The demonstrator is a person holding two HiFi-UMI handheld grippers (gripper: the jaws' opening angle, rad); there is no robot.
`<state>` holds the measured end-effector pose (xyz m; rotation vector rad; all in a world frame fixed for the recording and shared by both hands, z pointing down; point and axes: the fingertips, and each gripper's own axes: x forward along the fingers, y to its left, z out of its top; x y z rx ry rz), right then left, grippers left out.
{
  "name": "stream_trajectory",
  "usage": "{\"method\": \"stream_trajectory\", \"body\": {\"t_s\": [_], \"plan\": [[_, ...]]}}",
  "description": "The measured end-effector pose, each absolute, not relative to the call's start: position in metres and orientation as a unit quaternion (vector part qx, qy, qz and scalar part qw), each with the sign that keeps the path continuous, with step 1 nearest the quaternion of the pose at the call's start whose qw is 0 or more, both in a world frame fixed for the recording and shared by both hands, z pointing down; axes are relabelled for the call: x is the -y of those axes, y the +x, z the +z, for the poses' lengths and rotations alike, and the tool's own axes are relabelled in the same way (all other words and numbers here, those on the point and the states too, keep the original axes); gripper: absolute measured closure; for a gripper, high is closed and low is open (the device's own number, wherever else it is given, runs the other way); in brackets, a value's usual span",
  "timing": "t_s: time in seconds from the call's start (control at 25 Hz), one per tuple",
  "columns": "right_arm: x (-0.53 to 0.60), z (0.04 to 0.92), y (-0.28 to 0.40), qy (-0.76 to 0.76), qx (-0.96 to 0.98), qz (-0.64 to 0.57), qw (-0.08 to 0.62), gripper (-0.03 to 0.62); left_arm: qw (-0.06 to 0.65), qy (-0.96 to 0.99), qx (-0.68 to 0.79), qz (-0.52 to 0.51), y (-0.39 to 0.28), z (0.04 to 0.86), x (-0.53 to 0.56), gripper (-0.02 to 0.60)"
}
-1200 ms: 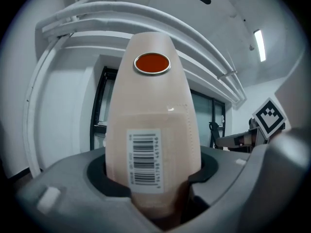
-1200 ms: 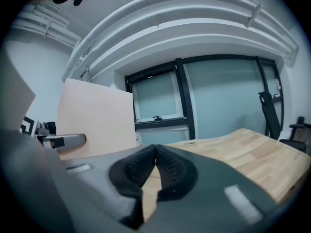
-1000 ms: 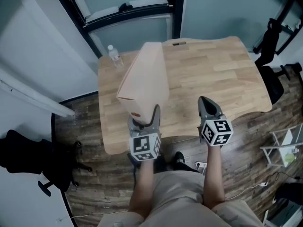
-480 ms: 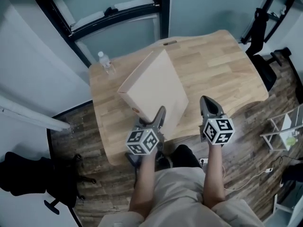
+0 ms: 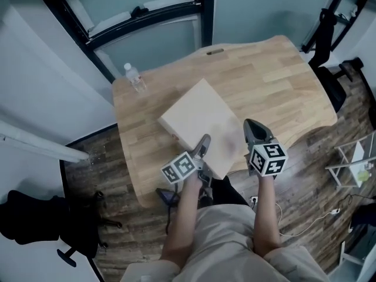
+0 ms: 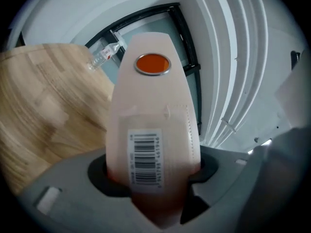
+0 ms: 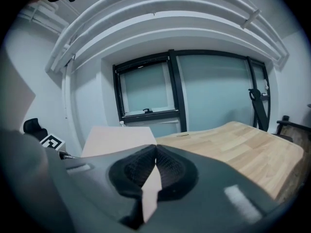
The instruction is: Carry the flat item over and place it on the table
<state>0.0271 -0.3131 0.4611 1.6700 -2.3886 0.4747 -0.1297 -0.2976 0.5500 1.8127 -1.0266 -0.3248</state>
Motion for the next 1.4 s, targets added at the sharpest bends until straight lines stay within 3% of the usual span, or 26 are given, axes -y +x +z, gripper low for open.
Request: {"method": "stream_trajectory", "body": {"t_s": [0.44, 1.4], "plan": [[0.345, 0.503, -0.019, 0.487, 0.840, 0.179, 0.162, 0.592, 0.557, 0.701, 0.424, -0.133, -0.124, 0.599, 0.309, 0.293], [0.349, 0.586, 0.005, 0.488, 0.809, 0.257, 0.205, 0.592, 0.636, 0.653, 0.386, -0.144, -0.091, 0.655, 0.307, 0.295]]}}
